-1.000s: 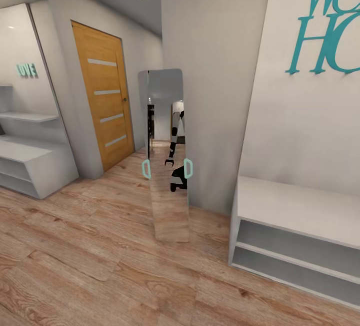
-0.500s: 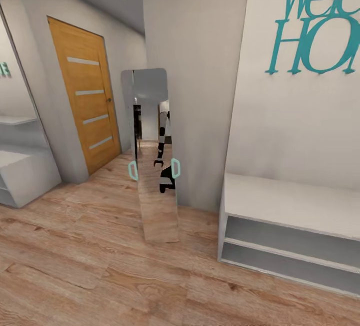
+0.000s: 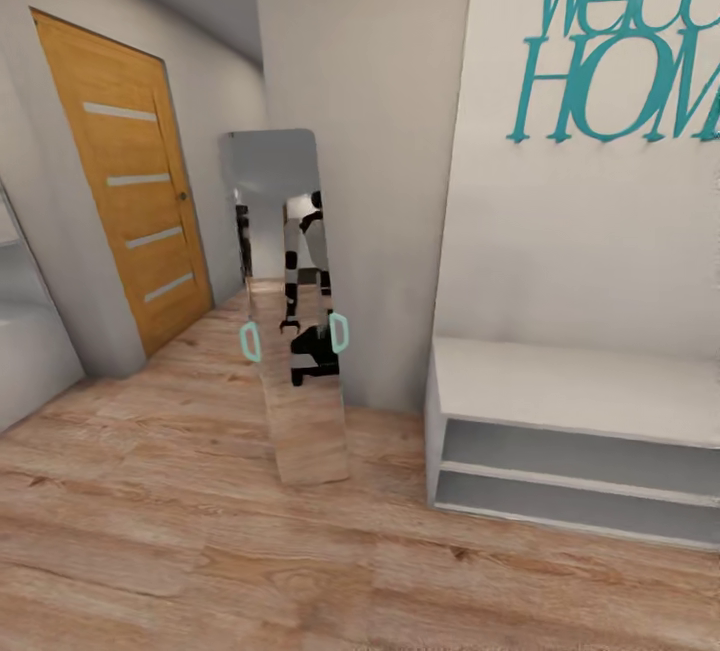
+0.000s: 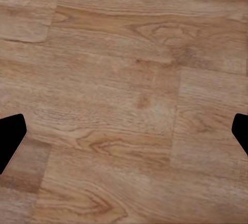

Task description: Pick up the two gym shoes and the two sandals from the corridor floor and place them onto the hallstand (shoe rack) in the corridor, making sure they are on the rack and not on the floor. Arrange them so the two gym shoes are next to each other and the two sandals are next to each other.

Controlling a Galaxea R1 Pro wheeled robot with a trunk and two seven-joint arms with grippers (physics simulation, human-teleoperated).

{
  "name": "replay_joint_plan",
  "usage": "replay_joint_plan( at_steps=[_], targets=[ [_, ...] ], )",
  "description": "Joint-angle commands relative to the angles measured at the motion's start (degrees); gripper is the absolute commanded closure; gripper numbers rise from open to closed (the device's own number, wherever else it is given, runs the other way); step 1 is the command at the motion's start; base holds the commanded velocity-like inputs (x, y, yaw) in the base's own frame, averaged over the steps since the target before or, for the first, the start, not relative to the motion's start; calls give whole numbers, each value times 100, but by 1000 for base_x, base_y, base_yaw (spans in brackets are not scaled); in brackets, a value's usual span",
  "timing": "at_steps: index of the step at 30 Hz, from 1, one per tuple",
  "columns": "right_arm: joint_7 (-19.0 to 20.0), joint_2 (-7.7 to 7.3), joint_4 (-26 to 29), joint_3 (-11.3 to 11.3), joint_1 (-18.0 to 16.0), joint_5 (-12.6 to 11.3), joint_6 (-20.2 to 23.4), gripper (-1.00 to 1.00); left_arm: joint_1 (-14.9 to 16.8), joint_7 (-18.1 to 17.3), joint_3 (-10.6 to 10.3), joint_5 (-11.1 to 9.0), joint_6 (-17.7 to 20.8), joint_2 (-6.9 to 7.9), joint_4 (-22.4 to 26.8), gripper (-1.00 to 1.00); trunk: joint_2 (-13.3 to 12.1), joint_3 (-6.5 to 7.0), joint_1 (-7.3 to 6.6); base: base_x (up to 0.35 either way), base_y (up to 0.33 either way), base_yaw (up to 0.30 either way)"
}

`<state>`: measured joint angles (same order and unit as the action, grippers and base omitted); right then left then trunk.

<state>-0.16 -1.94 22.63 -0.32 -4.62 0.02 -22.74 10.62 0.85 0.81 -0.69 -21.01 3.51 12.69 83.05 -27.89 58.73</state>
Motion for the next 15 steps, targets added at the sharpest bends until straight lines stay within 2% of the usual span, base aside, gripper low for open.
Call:
replay_joint_plan(
  at_steps=[1,6,15],
  targets=[
    [-2,0,-4,-3,-4,0,-17,-100,2,3,6,-5,-17,0,-4,-100,3,-14,0,0,278,-186],
    [-2,0,-4,-3,-4,-1,-16,-100,2,3,5,-2,-17,0,-3,-100,3,-52,0,0,144,-183],
    [-2,0,-4,-3,-4,5,-17,-100,0,3,-7,2,-150,0,-3,-100,3,-121,0,0,20,-180]
  ],
)
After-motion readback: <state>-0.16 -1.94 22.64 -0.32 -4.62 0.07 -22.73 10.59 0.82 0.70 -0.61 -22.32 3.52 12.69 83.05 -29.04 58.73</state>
